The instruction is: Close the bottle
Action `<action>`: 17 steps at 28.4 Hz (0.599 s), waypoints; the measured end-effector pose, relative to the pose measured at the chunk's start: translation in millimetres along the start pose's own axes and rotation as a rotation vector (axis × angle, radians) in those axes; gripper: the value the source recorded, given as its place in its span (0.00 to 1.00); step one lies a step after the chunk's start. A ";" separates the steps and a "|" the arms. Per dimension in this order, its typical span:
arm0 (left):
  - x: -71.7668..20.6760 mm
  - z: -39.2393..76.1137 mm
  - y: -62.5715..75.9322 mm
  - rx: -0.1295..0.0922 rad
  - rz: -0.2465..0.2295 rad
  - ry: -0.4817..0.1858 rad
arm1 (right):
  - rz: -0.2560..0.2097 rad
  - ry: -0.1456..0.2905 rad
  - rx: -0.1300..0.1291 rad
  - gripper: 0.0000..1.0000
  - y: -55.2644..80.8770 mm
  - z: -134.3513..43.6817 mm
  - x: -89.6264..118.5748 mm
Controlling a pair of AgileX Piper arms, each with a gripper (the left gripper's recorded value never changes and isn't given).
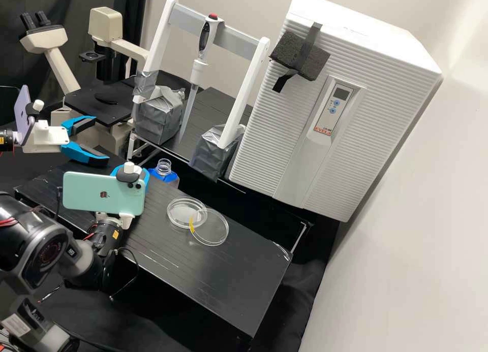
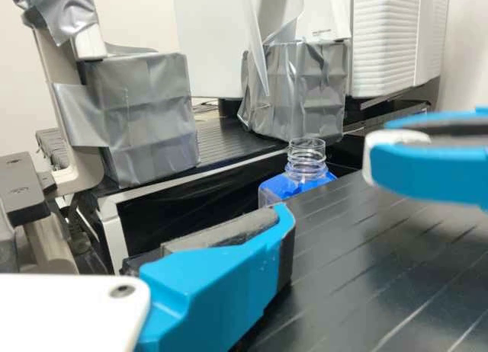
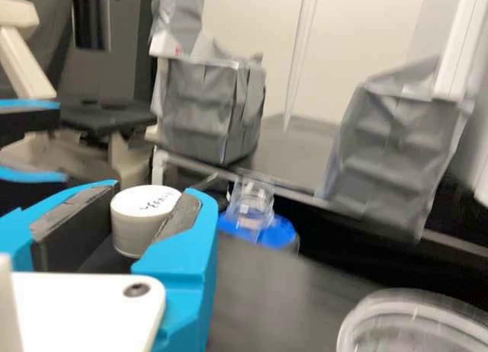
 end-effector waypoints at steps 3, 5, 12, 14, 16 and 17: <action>0.0 0.0 0.0 0.000 0.000 0.000 | 0.026 0.028 -0.003 0.00 6.9 -5.2 10.6; 0.0 -0.1 0.1 -0.001 0.001 0.002 | 0.035 0.038 -0.005 0.00 9.0 -6.8 17.9; -1.8 -1.9 -1.4 -0.017 0.000 0.025 | 0.052 0.021 -0.025 0.00 15.0 -6.7 46.5; -2.8 -2.3 -2.6 -0.023 -0.003 0.032 | 0.056 0.011 -0.028 0.00 16.7 -5.9 52.1; -4.0 -2.1 -4.0 -0.024 -0.008 0.032 | 0.063 0.012 -0.037 0.00 18.7 -5.7 58.4; -4.1 -2.1 -4.2 -0.024 -0.009 0.032 | 0.064 0.013 -0.038 0.00 19.4 -5.3 60.8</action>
